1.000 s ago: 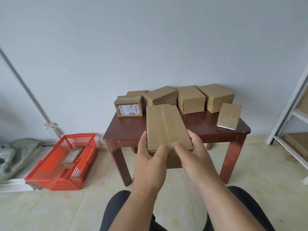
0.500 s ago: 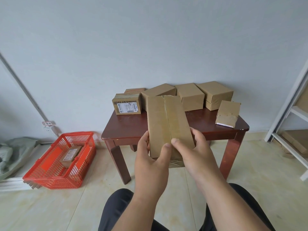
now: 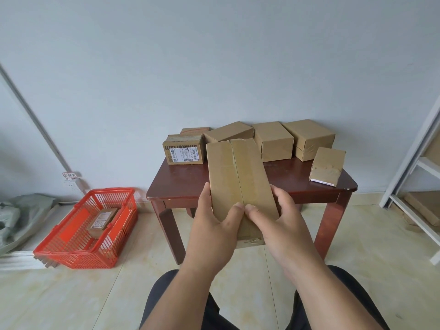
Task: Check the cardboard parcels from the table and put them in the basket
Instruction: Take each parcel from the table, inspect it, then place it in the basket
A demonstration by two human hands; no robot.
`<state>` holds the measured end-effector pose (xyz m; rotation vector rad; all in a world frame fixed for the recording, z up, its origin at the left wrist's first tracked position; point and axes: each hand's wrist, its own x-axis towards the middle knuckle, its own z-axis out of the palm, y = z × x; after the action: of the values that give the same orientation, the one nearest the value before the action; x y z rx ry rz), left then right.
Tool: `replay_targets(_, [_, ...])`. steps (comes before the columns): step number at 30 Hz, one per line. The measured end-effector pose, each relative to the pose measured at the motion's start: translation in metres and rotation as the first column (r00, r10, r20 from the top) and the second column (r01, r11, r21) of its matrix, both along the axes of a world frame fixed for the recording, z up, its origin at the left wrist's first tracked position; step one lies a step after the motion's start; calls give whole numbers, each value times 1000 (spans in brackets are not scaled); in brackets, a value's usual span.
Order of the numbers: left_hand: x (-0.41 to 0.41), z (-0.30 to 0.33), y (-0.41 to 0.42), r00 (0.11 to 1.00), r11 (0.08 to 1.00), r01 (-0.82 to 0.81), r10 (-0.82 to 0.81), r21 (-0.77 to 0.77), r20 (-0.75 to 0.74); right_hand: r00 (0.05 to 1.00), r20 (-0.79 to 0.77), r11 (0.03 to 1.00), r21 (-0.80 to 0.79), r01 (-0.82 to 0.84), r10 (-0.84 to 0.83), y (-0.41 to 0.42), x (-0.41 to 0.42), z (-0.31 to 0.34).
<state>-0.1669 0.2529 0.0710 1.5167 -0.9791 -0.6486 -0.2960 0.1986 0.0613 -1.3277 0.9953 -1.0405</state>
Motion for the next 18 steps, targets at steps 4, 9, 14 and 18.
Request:
replay_targets(4, [-7,-9,3,1000,999,-15,15,-36,19,997,-66,999,12,42,-41,-6,1,3])
replay_targets(9, [-2,-6,7,1000,999,11,-11,-30,-5,998,-55,1000,12,23,-22,-4,0,0])
replay_targets(14, [4,11,3,999,999,17,-16,38,-32,1000,-3,999,31,-16,16,2,-2,-1])
replay_targets(18, [1,8,5,1000,1000,14,-14,-4,7,1000,-12,999,50,-7,8,-1,-2,2])
